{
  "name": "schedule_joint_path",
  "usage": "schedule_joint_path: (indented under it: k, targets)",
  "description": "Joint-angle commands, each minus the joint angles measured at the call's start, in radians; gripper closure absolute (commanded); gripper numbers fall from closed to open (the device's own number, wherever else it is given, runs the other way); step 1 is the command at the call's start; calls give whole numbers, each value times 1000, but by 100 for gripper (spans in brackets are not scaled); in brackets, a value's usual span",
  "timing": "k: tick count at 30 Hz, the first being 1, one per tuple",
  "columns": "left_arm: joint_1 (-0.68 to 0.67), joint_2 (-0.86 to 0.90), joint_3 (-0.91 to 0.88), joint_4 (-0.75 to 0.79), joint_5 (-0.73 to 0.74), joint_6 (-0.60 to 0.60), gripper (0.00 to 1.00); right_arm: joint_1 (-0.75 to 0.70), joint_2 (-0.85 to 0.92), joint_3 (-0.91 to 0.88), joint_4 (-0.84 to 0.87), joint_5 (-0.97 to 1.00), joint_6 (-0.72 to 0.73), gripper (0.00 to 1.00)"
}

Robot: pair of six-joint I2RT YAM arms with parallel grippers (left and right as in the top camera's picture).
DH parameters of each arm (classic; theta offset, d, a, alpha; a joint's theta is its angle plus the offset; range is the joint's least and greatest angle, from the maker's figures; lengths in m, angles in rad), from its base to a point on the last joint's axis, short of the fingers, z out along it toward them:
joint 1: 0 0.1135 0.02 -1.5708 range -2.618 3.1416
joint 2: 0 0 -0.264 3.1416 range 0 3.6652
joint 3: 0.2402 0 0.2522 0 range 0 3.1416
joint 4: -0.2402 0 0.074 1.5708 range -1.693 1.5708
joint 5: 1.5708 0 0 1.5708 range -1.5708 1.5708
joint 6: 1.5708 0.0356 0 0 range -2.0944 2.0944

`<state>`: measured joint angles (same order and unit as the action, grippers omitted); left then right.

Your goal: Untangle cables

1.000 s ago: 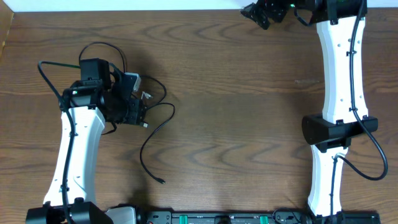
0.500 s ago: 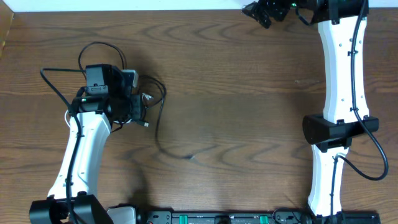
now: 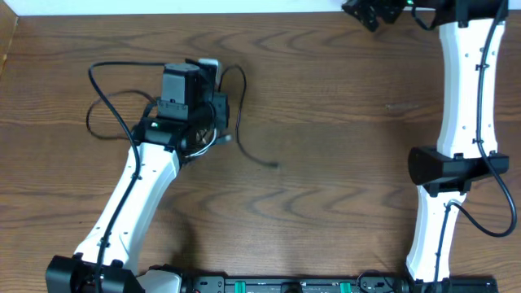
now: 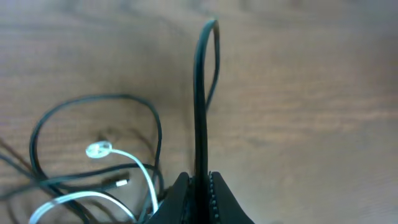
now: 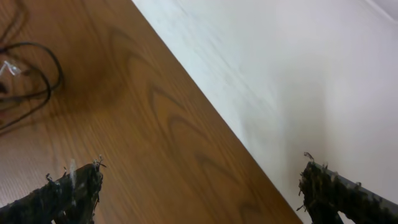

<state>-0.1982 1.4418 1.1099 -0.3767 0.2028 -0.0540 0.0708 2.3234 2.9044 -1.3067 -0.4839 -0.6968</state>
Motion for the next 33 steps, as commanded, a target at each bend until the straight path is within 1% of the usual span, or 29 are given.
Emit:
schedule_joint_path:
  k: [1, 4, 10, 12, 16, 17, 20, 25, 26, 27, 28, 29, 30, 32, 33]
  targets:
    - [-2, 72, 96, 23, 60, -56, 92, -34, -7, 0, -12, -48, 20, 1]
    - [-33, 163, 201, 29, 128, -76, 93, -50, -7, 0, -28, -54, 23, 1]
    - [-161, 304, 435, 21, 119, -58, 93, -53, -7, 0, -36, -54, 23, 1]
    - [-179, 337, 494, 19, 99, -56, 93, -55, -7, 0, -36, -54, 23, 1]
    - [-204, 447, 654, 11, 150, -68, 93, -73, -7, 0, -37, -89, 23, 1]
    - [-221, 487, 713, -14, 139, -64, 93, -83, -7, 0, -37, -99, 25, 1]
    - [-232, 508, 742, -37, 103, -48, 93, -101, -7, 0, -43, -99, 31, 1]
    - [-233, 508, 742, -58, 100, -48, 92, -117, -7, 0, -77, -106, 29, 1]
    - [-233, 507, 743, -72, 99, -48, 88, -115, -6, -1, -96, -106, 21, 1]
    - [-233, 505, 743, -98, 95, -48, 62, -111, -6, -3, -129, -106, -6, 1]
    - [-232, 503, 743, -140, 60, -48, 44, -107, -6, -6, -152, -106, -27, 1]
    - [-232, 499, 743, -177, 7, -42, 39, -99, -6, -14, -183, -108, -49, 1]
    - [-233, 490, 743, -208, -51, -24, 39, -91, -6, -22, -202, -111, -68, 1]
    - [-233, 471, 743, -214, -129, -25, 37, -74, -6, -41, -214, -124, -84, 1]
    - [-232, 441, 743, -213, -212, -22, 36, -54, -6, -64, -212, -129, -87, 1]
